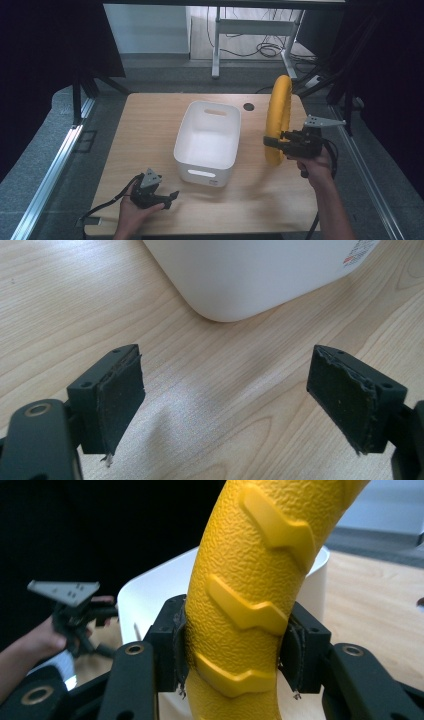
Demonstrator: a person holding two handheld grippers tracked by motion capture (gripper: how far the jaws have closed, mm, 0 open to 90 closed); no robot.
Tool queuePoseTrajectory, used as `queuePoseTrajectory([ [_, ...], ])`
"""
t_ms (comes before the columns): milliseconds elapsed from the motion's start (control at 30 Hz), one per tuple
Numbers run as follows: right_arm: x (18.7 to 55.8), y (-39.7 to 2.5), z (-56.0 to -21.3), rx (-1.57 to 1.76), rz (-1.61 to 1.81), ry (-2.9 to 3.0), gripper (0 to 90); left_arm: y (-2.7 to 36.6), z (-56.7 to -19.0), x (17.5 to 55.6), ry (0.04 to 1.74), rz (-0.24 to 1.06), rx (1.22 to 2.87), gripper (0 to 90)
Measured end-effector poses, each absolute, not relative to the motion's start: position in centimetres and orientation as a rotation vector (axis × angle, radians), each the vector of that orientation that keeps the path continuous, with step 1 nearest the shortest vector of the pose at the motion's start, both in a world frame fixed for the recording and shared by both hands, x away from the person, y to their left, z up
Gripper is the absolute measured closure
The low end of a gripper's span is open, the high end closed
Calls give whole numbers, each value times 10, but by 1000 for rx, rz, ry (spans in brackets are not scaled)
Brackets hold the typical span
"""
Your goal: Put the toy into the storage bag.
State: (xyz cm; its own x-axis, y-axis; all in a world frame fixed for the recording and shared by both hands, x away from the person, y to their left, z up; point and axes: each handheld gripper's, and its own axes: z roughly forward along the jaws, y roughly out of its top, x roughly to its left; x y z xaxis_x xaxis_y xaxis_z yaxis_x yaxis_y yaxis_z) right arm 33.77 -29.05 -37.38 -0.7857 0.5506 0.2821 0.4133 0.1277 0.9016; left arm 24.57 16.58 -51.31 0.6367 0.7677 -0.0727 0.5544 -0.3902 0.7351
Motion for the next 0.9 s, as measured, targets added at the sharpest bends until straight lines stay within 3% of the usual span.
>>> queuePoseTrajectory([
  [900,316,-252,-377,1021,1799,1901,512,166,-513,245,1032,362,2101,153],
])
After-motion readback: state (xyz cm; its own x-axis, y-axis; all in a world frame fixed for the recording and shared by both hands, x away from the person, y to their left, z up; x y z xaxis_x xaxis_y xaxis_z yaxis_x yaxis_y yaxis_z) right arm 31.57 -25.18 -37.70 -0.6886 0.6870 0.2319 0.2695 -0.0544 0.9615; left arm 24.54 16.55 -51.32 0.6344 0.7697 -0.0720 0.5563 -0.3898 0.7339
